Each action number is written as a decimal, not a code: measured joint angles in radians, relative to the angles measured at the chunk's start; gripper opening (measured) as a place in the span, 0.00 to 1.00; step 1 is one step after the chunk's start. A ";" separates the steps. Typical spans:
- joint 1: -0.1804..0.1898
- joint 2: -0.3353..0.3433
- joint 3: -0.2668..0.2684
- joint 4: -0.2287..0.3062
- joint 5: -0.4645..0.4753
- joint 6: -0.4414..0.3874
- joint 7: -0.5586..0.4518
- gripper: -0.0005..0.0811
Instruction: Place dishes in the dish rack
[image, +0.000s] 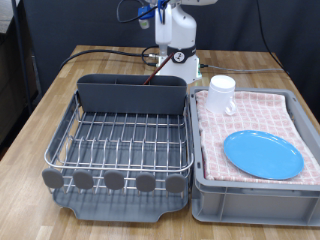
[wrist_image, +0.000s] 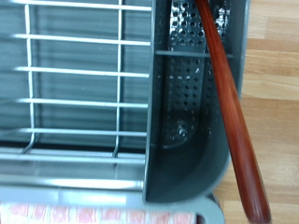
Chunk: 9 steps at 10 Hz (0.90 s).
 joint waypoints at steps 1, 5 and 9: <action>0.006 -0.022 0.022 0.017 0.002 -0.035 0.009 0.99; 0.099 -0.036 0.056 0.095 0.040 -0.063 -0.048 0.99; 0.183 0.070 0.093 0.177 0.055 -0.013 -0.128 0.99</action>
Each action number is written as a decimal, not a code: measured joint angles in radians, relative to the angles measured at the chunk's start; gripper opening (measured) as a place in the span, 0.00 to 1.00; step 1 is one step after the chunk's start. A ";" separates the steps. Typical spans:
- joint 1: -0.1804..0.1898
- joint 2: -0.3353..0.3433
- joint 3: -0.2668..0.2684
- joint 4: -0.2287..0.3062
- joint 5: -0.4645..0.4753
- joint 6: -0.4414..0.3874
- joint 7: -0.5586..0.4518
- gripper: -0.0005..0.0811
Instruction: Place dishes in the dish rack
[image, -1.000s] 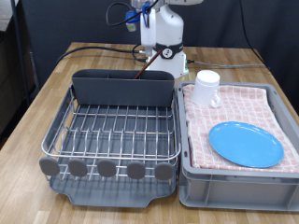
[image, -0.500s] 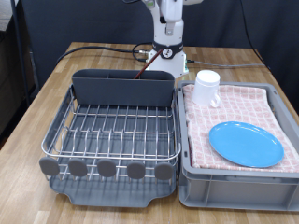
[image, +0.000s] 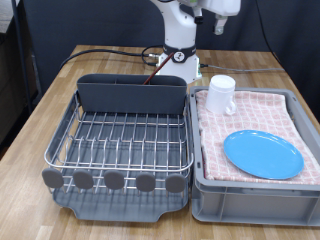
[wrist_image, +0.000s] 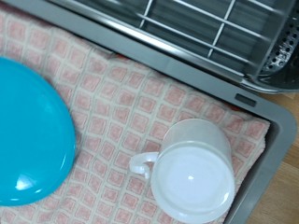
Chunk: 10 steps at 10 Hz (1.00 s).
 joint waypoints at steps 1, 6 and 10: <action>0.007 0.041 0.018 0.032 -0.010 -0.005 -0.017 0.99; 0.032 0.244 0.086 0.196 -0.018 -0.001 -0.124 0.99; 0.031 0.248 0.086 0.199 -0.047 0.015 -0.166 0.99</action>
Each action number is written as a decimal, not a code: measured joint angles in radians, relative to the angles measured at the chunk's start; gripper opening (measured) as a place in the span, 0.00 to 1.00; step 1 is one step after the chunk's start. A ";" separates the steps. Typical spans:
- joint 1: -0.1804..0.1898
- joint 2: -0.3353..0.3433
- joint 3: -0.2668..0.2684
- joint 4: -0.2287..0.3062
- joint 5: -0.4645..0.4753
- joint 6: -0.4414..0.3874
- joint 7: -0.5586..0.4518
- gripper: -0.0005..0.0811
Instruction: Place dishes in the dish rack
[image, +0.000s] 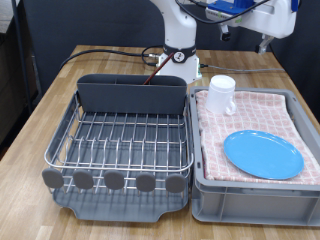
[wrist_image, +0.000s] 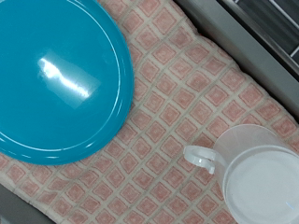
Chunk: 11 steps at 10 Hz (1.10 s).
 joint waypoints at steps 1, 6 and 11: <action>0.000 0.008 0.001 0.006 -0.010 0.015 -0.017 0.99; 0.000 0.085 0.012 0.045 -0.043 0.103 -0.043 0.99; 0.000 0.183 0.012 0.061 -0.017 0.197 -0.079 0.99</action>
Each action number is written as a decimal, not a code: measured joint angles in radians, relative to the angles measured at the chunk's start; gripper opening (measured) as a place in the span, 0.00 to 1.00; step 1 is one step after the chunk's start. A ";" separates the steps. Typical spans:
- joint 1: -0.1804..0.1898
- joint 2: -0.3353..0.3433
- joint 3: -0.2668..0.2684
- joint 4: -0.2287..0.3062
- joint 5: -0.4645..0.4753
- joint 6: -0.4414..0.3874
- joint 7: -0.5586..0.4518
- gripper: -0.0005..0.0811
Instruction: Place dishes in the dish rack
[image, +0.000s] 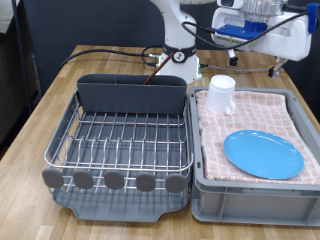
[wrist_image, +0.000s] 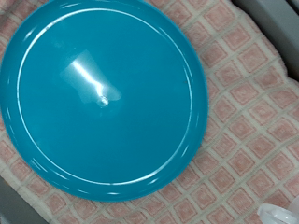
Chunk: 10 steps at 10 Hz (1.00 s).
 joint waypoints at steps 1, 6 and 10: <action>0.000 0.024 0.000 -0.007 0.032 0.048 -0.026 0.99; -0.001 0.129 -0.001 -0.128 0.128 0.397 -0.193 0.99; -0.019 0.179 0.004 -0.201 0.268 0.548 -0.357 0.99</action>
